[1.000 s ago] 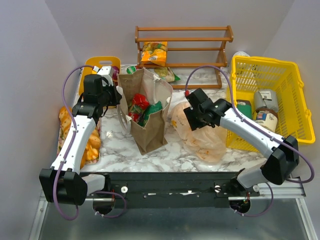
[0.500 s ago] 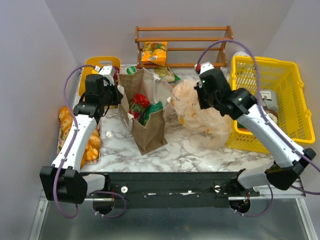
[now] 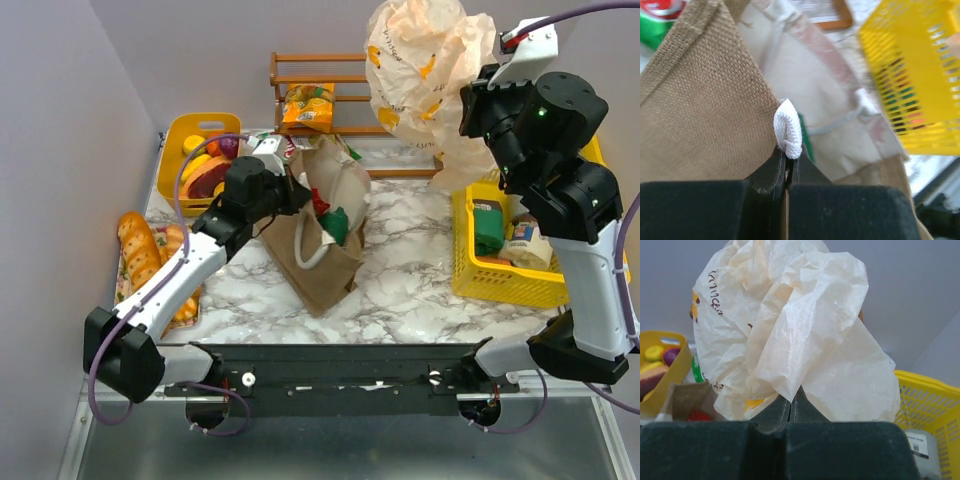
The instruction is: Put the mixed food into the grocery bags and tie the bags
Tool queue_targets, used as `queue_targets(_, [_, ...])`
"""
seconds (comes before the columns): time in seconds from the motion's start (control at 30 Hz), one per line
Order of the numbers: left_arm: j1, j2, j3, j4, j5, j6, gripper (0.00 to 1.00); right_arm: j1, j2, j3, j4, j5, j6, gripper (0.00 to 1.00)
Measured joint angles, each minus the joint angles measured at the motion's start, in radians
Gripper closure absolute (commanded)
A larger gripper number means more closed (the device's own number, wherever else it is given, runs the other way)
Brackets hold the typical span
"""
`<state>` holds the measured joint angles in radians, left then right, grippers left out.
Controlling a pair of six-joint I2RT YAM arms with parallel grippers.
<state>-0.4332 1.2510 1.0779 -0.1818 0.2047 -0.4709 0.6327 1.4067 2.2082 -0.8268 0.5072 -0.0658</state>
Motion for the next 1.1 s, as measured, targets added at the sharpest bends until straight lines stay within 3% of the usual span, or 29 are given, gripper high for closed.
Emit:
queue_targets(0.23, [-0.188, 0.164, 0.021, 0.282, -0.038, -0.217, 1.0, -0.062, -0.056, -0.161, 0.207, -0.034, -0.01, 0.99])
queue_targets(0.47, [-0.291, 0.452, 0.267, 0.429, -0.037, -0.299, 1.0, -0.072, -0.048, -0.155, 0.264, -0.088, -0.014, 0.99])
queue_targets(0.73, [-0.319, 0.647, 0.499, 0.48, -0.002, -0.323, 1.0, -0.078, -0.059, -0.154, 0.276, -0.09, -0.041, 0.99])
queue_targets(1.03, [-0.255, 0.661, 0.499, 0.579, 0.04, -0.327, 1.0, -0.079, -0.075, -0.148, 0.279, -0.143, -0.047, 0.99])
queue_targets(1.07, [-0.237, 0.661, 0.489, 0.584, 0.051, -0.327, 0.96, -0.079, -0.079, -0.149, 0.279, -0.167, -0.046, 0.99])
queue_targets(1.1, [-0.22, 0.661, 0.48, 0.584, 0.064, -0.326, 0.74, -0.081, -0.083, -0.151, 0.279, -0.191, -0.042, 0.99])
